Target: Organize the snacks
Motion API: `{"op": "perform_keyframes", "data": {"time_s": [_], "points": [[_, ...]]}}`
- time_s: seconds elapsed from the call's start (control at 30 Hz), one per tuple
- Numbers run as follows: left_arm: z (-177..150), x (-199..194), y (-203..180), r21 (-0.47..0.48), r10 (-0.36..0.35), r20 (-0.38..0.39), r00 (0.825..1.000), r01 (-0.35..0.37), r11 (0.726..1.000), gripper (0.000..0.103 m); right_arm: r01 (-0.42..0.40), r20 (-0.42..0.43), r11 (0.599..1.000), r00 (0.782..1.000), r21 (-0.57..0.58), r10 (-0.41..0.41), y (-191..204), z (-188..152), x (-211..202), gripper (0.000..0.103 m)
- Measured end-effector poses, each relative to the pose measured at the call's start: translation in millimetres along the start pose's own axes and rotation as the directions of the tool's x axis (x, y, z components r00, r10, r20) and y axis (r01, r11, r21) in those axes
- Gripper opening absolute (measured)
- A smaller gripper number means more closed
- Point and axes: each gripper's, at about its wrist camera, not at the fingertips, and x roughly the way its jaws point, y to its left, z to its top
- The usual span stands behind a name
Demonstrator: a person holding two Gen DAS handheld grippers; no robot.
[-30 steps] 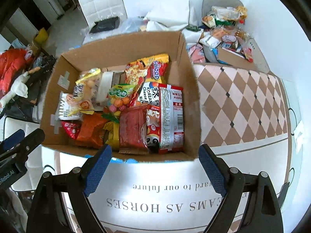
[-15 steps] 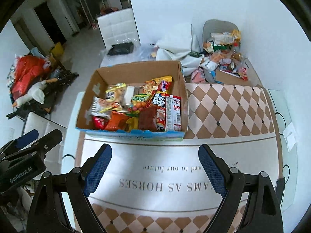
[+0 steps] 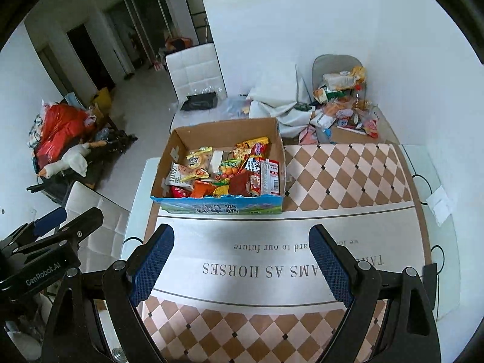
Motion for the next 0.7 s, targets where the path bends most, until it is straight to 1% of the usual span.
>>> {"op": "perform_keyframes", "data": {"time_s": [0.1,0.23,0.47,0.5,0.53,0.57,0.6,0.63,0.7], "points": [[-4,-14,-5,0.005,-0.010,0.010,1.000,0.010,1.000,0.088,0.007,0.016,1.000,1.000,-0.010,-0.007,-1,-2,-15,0.093],[-8,-27,-12,0.019,-0.017,0.025,1.000,0.017,1.000,0.088,0.001,0.016,1.000,1.000,-0.016,-0.001,-3,-8,-31,0.093],[-11,-30,-17,0.015,-0.012,0.027,1.000,0.011,1.000,0.088,0.009,0.017,1.000,1.000,-0.027,-0.008,-5,-13,-37,0.093],[-10,-29,-17,0.010,-0.011,0.027,1.000,0.011,1.000,0.088,0.014,0.020,0.999,1.000,-0.029,-0.013,-5,-13,-37,0.093],[-10,-28,-17,0.006,-0.010,0.029,1.000,0.010,1.000,0.088,0.024,0.024,0.999,0.999,-0.031,-0.023,-6,-13,-38,0.098],[-9,-27,-18,0.005,-0.007,0.032,0.999,0.007,1.000,0.088,0.028,0.029,0.999,0.999,-0.032,-0.027,-7,-12,-38,0.098],[-9,-27,-18,0.004,-0.005,0.033,0.999,0.005,1.000,0.098,0.032,0.036,0.999,0.999,-0.031,-0.031,-8,-11,-38,0.098],[-8,-25,-19,0.004,-0.005,0.037,0.999,0.004,1.000,0.102,0.032,0.040,0.999,0.999,-0.029,-0.031,-9,-9,-37,0.099],[-6,-23,-19,0.001,0.001,0.050,0.999,-0.001,1.000,0.103,0.029,0.052,0.999,0.998,-0.024,-0.028,-11,-4,-34,0.099]]}}
